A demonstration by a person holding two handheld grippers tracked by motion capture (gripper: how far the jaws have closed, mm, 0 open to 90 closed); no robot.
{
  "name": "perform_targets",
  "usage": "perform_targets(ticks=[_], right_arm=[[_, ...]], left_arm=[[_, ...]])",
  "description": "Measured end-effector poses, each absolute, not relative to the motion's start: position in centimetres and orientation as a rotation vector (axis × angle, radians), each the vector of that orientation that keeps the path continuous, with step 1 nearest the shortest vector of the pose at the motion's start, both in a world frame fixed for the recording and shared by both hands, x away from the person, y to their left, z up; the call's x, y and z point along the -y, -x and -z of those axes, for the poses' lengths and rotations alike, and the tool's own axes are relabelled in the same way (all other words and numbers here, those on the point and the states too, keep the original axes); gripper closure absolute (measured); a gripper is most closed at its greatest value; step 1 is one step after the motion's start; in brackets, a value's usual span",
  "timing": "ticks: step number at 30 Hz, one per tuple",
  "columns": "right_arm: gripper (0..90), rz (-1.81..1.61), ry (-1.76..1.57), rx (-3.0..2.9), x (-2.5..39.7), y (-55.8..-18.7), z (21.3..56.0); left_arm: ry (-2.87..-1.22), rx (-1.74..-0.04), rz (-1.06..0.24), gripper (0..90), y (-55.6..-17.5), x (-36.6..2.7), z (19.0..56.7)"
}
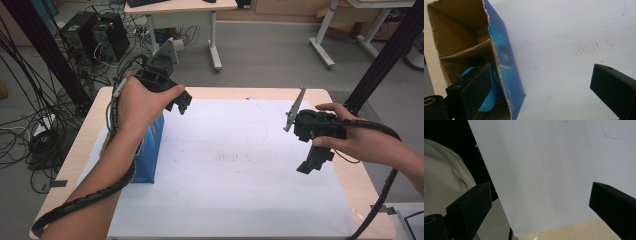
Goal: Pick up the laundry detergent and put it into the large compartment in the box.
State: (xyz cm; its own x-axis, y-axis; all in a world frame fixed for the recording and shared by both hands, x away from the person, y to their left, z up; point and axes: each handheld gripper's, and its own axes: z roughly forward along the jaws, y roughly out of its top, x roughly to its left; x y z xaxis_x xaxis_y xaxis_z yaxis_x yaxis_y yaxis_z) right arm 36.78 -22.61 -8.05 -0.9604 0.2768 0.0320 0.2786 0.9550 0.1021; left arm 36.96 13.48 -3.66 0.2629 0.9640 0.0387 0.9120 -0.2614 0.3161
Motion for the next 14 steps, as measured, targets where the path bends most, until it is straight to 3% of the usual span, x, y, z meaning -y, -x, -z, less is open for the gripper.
perform_targets(ticks=[14], right_arm=[[4.5,0.168,0.443,3.090,22.53,-36.69,8.00]], left_arm=[[-2.304,-1.750,-0.334,4.4,-36.82,-13.72,3.60]])
